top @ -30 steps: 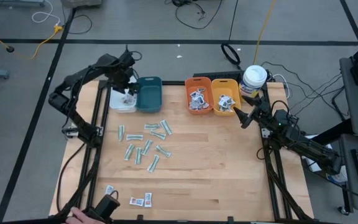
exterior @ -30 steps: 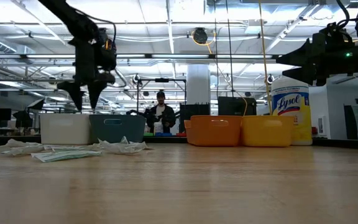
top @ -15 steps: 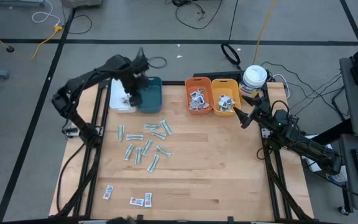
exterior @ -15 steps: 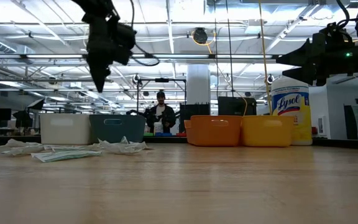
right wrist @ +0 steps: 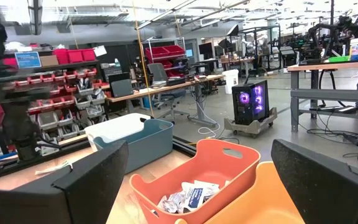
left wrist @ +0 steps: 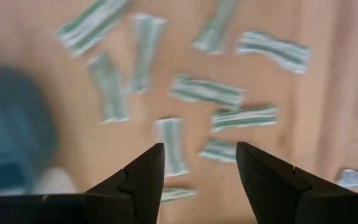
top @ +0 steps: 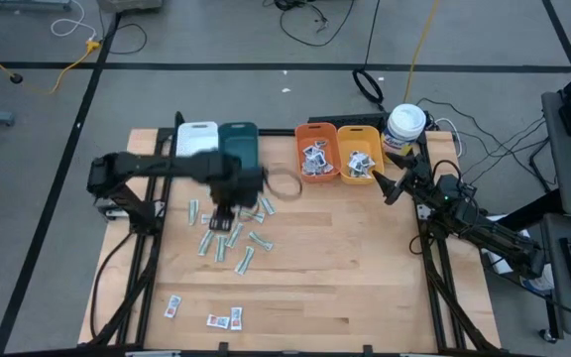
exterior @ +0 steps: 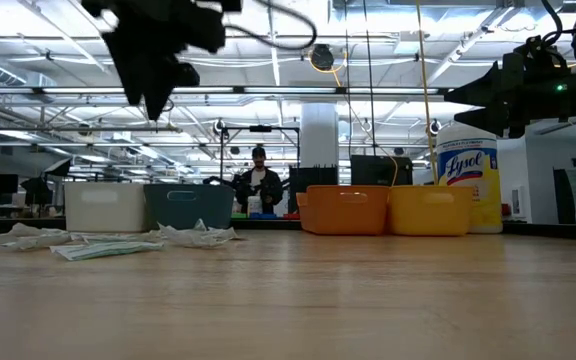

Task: Pick & Place First Aid Supplies
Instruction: Put the ointment pack into the white bin

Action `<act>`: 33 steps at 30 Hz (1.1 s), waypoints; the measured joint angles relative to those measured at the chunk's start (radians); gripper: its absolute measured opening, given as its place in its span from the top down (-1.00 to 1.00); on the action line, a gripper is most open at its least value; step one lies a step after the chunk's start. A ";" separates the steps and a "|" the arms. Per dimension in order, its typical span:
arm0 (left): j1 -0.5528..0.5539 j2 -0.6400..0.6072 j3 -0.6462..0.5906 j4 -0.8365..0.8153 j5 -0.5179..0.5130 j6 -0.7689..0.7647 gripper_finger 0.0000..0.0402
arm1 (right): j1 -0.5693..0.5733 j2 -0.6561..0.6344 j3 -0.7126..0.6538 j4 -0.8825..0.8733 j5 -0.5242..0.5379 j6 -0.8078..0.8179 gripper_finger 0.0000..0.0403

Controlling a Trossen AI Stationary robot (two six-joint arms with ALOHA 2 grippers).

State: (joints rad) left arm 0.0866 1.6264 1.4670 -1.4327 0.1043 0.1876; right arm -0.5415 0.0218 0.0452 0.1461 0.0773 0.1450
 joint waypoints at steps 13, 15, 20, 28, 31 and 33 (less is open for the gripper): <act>-0.539 0.000 0.000 0.128 0.001 -0.506 -0.01 | 0.000 0.000 0.000 0.000 0.000 0.000 -0.95; -0.599 0.000 0.000 0.155 0.003 -0.588 -0.01 | 0.000 0.000 0.000 0.000 0.000 0.000 -0.95; -0.713 0.000 0.000 0.221 0.034 -0.757 -0.01 | 0.000 0.000 0.000 0.000 0.000 0.000 -0.95; -0.820 0.009 0.000 0.265 0.032 -0.827 -0.01 | 0.000 0.000 0.000 0.000 0.000 0.000 -0.95; -0.829 0.048 0.000 0.284 0.023 -0.826 -0.01 | 0.000 0.000 0.000 0.000 0.000 0.000 -0.95; -0.829 0.081 0.000 0.289 0.023 -0.826 -0.01 | 0.000 0.000 0.000 0.000 0.000 0.000 -0.95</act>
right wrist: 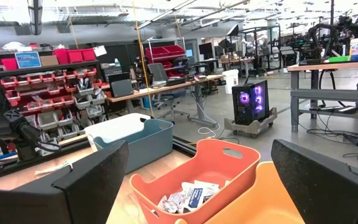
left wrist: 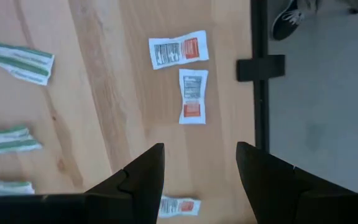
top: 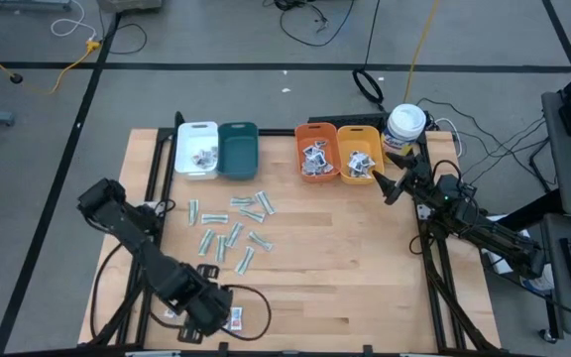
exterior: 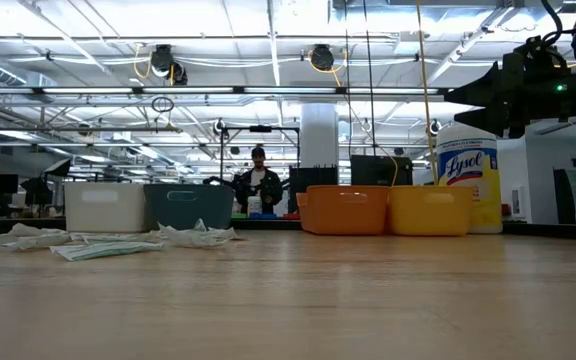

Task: Pick & Place First Aid Supplies
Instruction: Put the ointment pack into the white bin

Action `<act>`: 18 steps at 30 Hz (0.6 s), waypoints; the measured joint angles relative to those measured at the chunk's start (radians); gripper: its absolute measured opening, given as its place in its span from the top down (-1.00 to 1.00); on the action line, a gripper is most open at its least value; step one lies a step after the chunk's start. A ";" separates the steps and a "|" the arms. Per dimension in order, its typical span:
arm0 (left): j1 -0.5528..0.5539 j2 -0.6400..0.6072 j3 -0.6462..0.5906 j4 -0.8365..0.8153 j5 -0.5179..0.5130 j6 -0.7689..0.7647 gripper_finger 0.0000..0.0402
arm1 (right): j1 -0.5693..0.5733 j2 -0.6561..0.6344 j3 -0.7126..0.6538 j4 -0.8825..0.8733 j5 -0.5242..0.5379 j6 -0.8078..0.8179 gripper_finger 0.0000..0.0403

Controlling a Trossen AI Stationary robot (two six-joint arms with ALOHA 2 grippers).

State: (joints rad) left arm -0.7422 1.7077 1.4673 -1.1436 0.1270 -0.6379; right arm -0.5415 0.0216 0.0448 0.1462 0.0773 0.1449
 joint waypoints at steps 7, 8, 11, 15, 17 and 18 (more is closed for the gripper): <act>-0.004 0.110 0.000 0.003 0.004 0.007 -0.01 | 0.000 0.000 0.000 0.000 0.000 0.000 -0.95; -0.004 0.126 0.000 0.007 0.005 0.010 -0.01 | 0.000 0.000 0.000 0.000 0.000 0.000 -0.95; -0.005 0.172 0.000 0.039 0.016 0.020 -0.01 | 0.000 0.000 0.000 0.000 0.000 0.000 -0.95; -0.013 0.224 0.000 0.121 0.026 0.044 -0.01 | 0.000 0.000 0.000 0.000 0.000 0.000 -0.95; -0.015 0.247 0.000 0.163 0.027 0.061 -0.01 | 0.000 0.000 0.000 0.000 0.000 0.000 -0.95; -0.018 0.258 0.000 0.177 0.026 0.061 -0.01 | 0.000 0.000 0.000 0.000 0.000 0.000 -0.95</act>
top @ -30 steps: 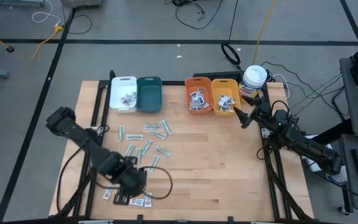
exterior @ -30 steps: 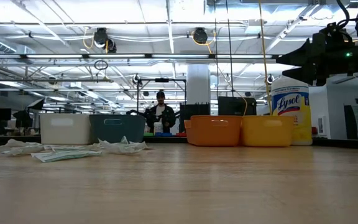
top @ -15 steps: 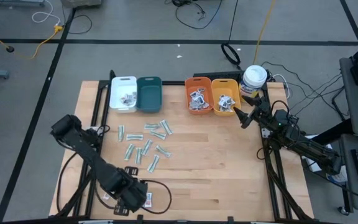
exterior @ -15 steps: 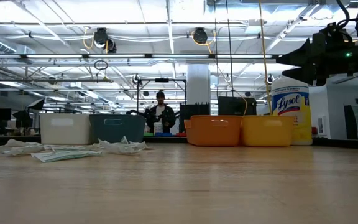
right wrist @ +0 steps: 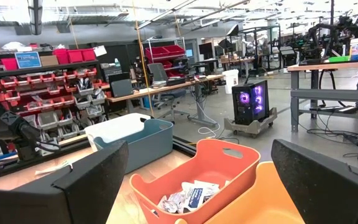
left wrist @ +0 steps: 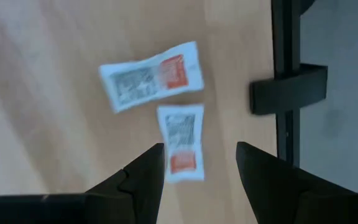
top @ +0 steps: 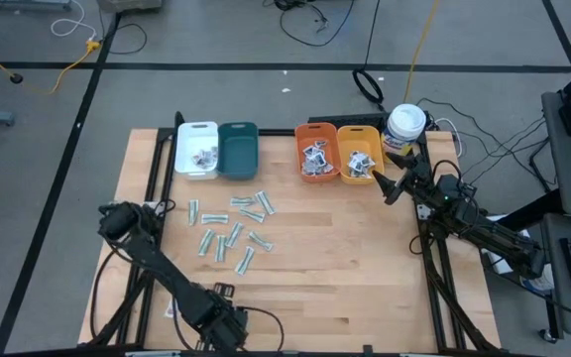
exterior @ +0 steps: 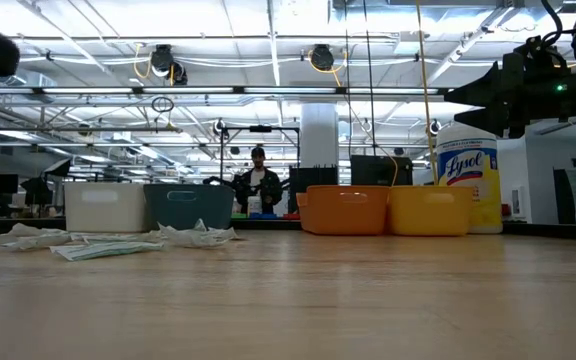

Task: Pick & Place First Aid Supplies
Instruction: Put the ointment pack into the white bin

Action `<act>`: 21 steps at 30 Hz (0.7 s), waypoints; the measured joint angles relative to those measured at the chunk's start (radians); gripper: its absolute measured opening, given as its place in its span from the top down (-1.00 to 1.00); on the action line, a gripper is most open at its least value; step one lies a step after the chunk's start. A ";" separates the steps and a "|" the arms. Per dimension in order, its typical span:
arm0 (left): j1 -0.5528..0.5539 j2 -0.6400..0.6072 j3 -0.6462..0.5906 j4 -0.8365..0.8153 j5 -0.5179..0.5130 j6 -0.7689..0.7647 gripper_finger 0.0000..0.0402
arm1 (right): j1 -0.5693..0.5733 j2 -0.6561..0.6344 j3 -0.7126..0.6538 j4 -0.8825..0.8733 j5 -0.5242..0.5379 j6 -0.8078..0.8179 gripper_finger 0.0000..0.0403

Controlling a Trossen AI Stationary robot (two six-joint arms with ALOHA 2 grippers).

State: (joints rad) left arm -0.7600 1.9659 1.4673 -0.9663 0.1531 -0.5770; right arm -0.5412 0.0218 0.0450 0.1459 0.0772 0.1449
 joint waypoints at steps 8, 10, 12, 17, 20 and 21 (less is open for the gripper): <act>-0.005 0.083 -0.001 0.003 -0.022 -0.010 -0.01 | 0.000 0.000 0.000 0.000 0.000 0.000 -0.95; -0.005 0.096 -0.002 0.005 -0.022 -0.012 -0.01 | 0.000 0.000 0.000 0.000 0.000 0.000 -0.95; -0.005 0.103 -0.012 0.017 -0.023 -0.018 -0.01 | 0.000 0.000 0.000 0.000 0.000 0.000 -0.95; -0.004 0.101 -0.029 0.041 -0.022 -0.057 -0.01 | 0.000 0.000 0.000 0.000 0.000 0.000 -0.95; -0.004 0.101 -0.031 0.047 -0.016 -0.035 -0.01 | 0.000 0.000 0.000 0.000 0.000 0.000 -0.95; -0.004 0.101 -0.031 0.050 -0.012 -0.024 0.01 | 0.000 0.000 0.000 0.000 0.000 0.000 -0.95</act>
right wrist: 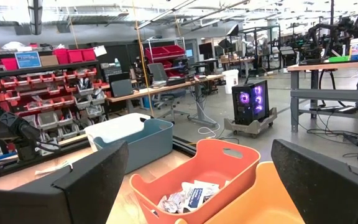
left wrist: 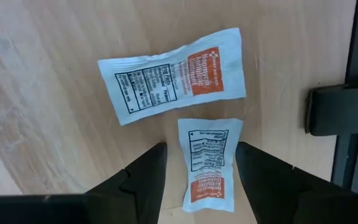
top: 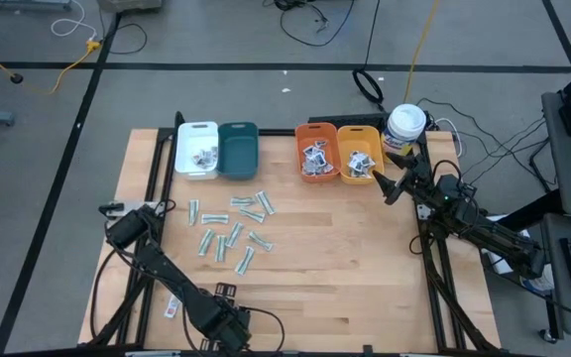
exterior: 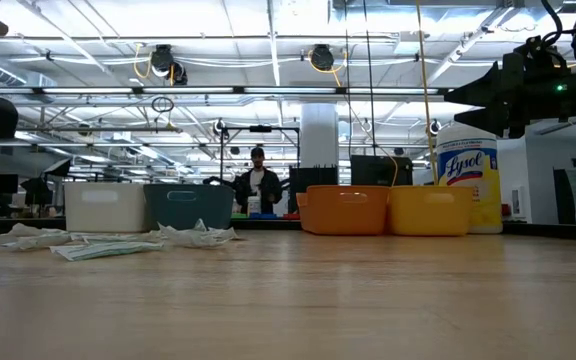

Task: Pick & Place First Aid Supplies
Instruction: Put the ointment pack into the white bin

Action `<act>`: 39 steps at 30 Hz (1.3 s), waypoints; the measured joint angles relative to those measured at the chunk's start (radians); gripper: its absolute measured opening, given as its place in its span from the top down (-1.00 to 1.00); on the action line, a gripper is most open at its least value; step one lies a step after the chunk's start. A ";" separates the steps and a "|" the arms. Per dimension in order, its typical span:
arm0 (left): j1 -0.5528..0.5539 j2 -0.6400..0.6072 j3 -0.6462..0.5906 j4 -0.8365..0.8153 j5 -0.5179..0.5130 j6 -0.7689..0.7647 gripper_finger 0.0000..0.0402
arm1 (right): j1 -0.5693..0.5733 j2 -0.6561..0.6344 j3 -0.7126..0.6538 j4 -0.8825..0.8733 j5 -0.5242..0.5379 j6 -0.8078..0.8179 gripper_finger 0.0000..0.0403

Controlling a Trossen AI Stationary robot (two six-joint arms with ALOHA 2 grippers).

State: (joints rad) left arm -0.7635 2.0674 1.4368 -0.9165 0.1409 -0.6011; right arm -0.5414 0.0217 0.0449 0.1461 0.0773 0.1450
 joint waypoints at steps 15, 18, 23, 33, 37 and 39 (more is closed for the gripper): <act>0.003 -0.002 -0.003 -0.005 -0.028 -0.041 0.95 | 0.000 0.000 0.000 0.000 0.000 0.000 -0.95; 0.010 -0.017 -0.006 -0.013 -0.037 -0.061 0.96 | 0.000 0.000 0.000 0.000 0.000 0.000 -0.95; 0.040 -0.094 -0.006 -0.080 -0.055 -0.082 0.98 | 0.000 0.000 0.000 0.000 0.000 0.000 -0.95; 0.117 -0.286 -0.006 -0.160 -0.102 -0.235 0.99 | 0.000 0.000 0.000 0.000 0.000 0.000 -0.95; 0.151 -0.359 -0.005 -0.188 -0.129 -0.341 0.99 | 0.000 0.000 0.000 0.000 0.000 0.000 -0.95; 0.170 -0.392 -0.005 -0.211 -0.141 -0.402 0.99 | 0.000 0.000 0.000 0.000 0.000 0.000 -0.95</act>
State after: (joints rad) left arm -0.5935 1.6757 1.4322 -1.1274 -0.0005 -1.0034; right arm -0.5411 0.0217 0.0450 0.1463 0.0772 0.1448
